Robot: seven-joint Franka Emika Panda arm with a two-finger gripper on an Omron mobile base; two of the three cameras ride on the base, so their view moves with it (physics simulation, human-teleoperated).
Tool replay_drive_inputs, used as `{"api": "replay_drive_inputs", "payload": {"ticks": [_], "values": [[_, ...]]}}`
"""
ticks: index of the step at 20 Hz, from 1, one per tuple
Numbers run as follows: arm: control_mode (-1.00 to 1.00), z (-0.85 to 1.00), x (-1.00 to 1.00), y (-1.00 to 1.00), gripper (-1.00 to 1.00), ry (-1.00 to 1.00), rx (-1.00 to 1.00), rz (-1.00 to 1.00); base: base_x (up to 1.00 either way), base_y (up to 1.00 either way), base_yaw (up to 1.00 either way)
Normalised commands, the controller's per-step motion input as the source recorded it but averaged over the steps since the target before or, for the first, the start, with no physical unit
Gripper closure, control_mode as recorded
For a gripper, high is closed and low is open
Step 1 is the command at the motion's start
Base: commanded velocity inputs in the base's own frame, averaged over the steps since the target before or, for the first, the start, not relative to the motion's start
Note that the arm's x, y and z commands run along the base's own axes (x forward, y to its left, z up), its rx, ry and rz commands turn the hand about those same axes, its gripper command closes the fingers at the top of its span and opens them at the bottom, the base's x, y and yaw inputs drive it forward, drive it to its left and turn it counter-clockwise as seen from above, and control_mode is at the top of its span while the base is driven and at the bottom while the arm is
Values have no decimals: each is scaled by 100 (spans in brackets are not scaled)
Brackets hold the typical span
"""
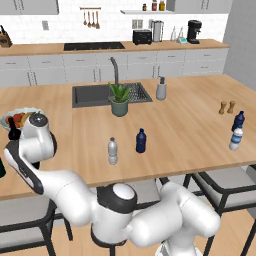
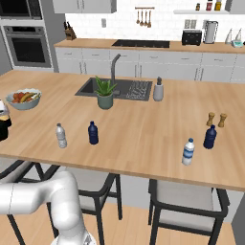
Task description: Move the plastic bottles in the middle to the plastics group, and the glass bottles in the middle to the glass group.
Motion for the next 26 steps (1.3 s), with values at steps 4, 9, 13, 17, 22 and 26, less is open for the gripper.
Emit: {"api": "replay_drive_inputs", "payload": {"ticks": [4,9,13,17,22,26], "values": [[-100,-7,0,0,100,3,2,0,0,0,0],[-100,-19,0,0,100,-2,1,0,0,0,0],[-100,-18,0,0,100,-12,0,0,0,0,0],[-100,-3,3,0,100,-12,0,0,0,0,0],[-100,0,12,0,100,-3,0,0,0,0,0],[-100,0,0,0,-100,0,0,0,0,0,0]]}}
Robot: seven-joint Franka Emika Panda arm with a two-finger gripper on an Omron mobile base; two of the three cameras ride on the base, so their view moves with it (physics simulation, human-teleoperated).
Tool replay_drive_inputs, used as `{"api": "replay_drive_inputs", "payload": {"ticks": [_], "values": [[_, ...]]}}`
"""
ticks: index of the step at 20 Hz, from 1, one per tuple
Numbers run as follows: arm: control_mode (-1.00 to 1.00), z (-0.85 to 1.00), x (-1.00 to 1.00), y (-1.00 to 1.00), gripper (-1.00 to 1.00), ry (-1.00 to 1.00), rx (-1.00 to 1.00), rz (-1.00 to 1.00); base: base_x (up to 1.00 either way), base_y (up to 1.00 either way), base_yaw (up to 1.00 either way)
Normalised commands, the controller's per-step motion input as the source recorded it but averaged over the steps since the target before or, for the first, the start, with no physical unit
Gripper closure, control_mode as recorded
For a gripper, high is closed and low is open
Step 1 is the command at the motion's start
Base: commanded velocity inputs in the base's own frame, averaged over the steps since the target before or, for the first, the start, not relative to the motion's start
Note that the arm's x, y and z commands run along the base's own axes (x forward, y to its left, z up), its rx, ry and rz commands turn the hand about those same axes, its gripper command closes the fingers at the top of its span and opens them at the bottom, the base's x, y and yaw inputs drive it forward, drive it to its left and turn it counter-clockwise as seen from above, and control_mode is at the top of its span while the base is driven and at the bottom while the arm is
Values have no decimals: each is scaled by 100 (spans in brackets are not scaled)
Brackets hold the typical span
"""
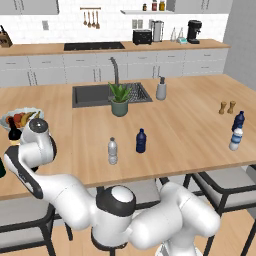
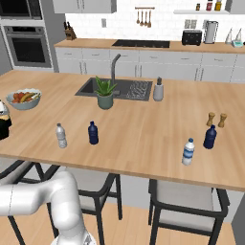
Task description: Move the plastic bottles in the middle to the plastics group, and the glass bottles in the middle to the glass group.
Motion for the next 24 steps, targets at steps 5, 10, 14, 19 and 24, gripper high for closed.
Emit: {"api": "replay_drive_inputs", "payload": {"ticks": [5,10,14,19,24], "values": [[-100,0,0,0,-100,0,0,0,0,0,0],[-100,0,0,0,-100,0,0,0,0,0,0],[-100,0,-1,0,-100,0,0,0,0,0,0],[-100,4,-55,-14,-100,-8,0,-2,0,0,0],[-100,18,-90,-53,-100,-12,1,-8,0,0,0]]}}
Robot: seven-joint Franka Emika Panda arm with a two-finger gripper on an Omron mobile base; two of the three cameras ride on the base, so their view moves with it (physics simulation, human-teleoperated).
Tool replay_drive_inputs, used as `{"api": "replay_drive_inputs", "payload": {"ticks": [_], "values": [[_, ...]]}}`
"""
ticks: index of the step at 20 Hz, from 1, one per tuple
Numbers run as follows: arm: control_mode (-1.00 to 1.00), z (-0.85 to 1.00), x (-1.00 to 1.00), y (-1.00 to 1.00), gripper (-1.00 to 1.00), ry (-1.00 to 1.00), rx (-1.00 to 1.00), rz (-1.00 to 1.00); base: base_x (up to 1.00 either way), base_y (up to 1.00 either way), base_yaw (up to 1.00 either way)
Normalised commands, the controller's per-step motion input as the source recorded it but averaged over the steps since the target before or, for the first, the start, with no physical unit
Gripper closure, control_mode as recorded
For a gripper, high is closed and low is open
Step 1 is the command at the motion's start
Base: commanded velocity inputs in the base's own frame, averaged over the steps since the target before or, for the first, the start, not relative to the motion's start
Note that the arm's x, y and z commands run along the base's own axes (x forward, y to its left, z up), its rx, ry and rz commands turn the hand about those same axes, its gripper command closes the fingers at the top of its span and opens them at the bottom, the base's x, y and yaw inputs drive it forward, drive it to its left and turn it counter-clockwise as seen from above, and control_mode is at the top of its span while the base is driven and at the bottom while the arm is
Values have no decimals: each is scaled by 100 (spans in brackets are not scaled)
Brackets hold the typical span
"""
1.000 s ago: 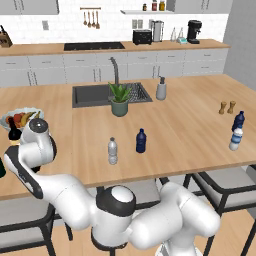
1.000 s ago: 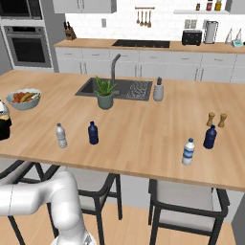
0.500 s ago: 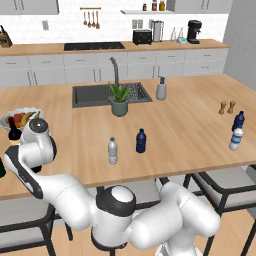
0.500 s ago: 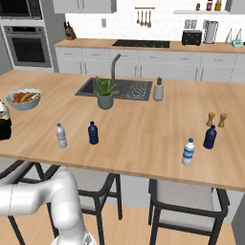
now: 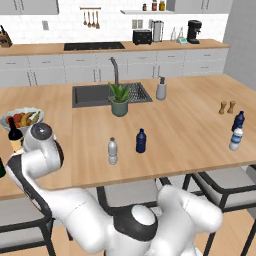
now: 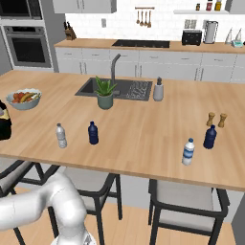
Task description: Move the plastic bottles in the middle to the plastics group, and the glass bottles in the middle to the glass group.
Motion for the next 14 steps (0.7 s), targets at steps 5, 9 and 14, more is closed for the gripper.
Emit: {"api": "replay_drive_inputs", "payload": {"ticks": [5,9,14], "values": [[-100,19,-59,-91,-100,0,0,-15,0,0,0],[-100,28,-43,-100,-100,2,3,-17,0,0,0],[-100,53,-8,-100,-100,13,6,-19,0,0,0]]}}
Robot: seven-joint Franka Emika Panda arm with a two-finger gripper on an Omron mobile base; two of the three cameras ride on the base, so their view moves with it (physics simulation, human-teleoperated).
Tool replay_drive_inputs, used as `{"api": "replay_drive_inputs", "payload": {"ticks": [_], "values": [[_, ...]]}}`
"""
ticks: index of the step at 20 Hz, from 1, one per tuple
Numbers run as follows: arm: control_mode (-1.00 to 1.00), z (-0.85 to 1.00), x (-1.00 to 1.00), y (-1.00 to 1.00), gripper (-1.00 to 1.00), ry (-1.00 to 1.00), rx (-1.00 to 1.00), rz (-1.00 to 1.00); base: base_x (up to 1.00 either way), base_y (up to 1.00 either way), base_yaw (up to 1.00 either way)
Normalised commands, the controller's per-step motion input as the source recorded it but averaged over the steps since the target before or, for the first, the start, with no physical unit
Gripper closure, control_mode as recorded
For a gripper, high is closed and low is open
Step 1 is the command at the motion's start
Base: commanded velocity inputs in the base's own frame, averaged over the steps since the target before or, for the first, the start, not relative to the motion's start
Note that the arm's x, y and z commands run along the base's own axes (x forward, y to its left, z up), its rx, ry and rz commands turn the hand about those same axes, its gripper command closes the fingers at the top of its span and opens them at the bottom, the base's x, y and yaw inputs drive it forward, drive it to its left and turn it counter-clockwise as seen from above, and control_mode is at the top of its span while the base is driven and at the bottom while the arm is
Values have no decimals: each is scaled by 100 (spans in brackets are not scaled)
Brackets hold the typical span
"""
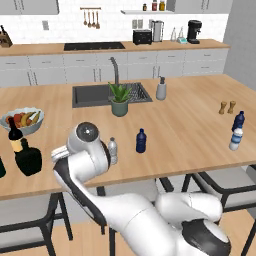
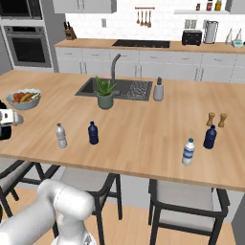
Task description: Move the plastic bottles in the middle to the plastics group, and the glass bottles in the middle to the glass group.
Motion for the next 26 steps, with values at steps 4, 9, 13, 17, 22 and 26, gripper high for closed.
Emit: {"api": "replay_drive_inputs", "payload": {"ticks": [4,9,13,17,22,26], "values": [[-100,70,0,-100,-100,27,12,-21,0,0,0],[-100,53,16,-100,-100,42,11,-24,0,0,0],[-100,2,38,-100,-100,49,4,-26,0,0,0],[-100,-18,6,-60,-100,18,0,-13,0,0,0],[-100,-28,-19,-1,-100,-12,-2,0,0,0,0],[-100,-6,47,1,-100,0,0,0,0,0,0]]}}
